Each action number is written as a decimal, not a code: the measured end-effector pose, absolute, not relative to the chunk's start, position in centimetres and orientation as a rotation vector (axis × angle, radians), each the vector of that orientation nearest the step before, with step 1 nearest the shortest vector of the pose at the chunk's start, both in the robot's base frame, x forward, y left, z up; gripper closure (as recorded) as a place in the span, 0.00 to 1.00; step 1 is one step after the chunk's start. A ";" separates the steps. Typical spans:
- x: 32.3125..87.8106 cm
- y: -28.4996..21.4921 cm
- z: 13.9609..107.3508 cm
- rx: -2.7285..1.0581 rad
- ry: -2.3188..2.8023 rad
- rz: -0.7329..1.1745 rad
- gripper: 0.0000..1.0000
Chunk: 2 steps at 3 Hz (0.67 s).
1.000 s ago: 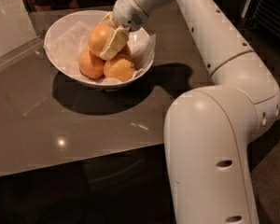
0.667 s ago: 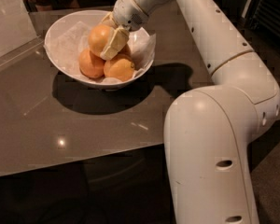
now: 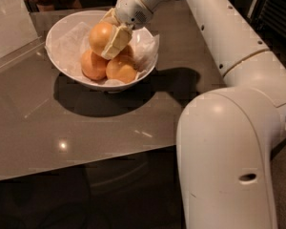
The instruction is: Pick orange from white bowl
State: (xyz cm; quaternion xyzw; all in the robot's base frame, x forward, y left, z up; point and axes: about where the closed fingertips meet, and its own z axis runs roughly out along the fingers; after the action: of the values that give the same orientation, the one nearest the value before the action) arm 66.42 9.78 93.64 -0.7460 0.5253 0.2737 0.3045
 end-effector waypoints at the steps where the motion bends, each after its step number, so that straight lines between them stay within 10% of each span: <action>1: 64.0 7.7 97.5 -1.907 1.373 0.633 1.00; 2: 59.7 5.2 102.6 -1.798 1.341 0.504 1.00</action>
Offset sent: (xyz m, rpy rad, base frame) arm -0.1494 -0.0689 0.0764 0.0820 -0.2232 -0.2342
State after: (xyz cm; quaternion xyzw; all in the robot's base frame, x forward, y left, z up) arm 59.73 5.23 102.55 -0.7137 0.5322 0.2002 0.4091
